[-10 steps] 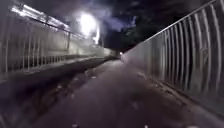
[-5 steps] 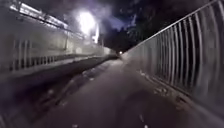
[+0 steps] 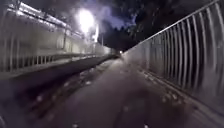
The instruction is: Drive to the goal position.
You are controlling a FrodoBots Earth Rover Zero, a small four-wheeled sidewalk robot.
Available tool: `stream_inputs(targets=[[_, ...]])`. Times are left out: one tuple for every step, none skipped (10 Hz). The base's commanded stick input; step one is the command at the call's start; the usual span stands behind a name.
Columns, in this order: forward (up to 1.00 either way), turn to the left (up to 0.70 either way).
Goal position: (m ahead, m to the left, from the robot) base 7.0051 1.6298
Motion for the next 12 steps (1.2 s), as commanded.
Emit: stream_inputs(targets=[[0.70,-0.22],[0.70,-0.13],[0.70,0.00],[0.70,0.00],[0.70,0.00],[0.70,0.00],[0.70,0.00],[0.70,0.00],[0.70,0.00],[0.70,0.00],[0.70,0.00],[0.70,0.00]])
